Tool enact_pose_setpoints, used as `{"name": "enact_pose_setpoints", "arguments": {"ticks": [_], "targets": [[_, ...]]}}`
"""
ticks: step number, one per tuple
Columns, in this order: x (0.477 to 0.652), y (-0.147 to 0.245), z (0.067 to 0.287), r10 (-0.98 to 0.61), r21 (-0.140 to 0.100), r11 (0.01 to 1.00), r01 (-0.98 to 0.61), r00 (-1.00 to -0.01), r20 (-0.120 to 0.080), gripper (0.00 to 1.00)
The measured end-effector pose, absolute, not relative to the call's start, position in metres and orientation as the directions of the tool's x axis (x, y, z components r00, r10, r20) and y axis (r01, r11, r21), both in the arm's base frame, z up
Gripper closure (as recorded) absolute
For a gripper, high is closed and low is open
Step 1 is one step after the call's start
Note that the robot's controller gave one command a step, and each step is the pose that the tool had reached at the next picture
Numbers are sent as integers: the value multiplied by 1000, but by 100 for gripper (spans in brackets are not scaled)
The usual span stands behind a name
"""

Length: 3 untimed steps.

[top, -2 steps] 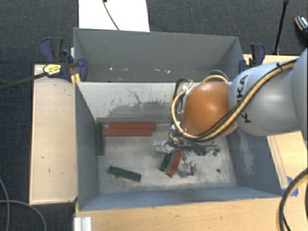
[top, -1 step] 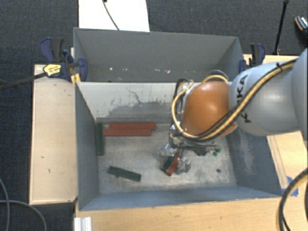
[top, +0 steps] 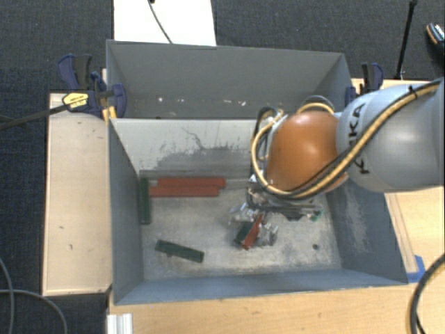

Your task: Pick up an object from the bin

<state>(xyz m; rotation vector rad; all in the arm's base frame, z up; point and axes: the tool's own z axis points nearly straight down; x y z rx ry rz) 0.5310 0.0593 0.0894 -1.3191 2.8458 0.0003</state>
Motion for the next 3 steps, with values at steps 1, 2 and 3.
{"name": "enact_pose_setpoints", "arguments": {"ticks": [1, 2, 3], "targets": [[533, 60, 184, -759, -6, 651, -759, -651, -7, 100], [534, 60, 187, -754, -2, 657, -754, -657, -5, 100], [534, 60, 196, -748, -3, 664, -748, -664, -6, 100]]}}
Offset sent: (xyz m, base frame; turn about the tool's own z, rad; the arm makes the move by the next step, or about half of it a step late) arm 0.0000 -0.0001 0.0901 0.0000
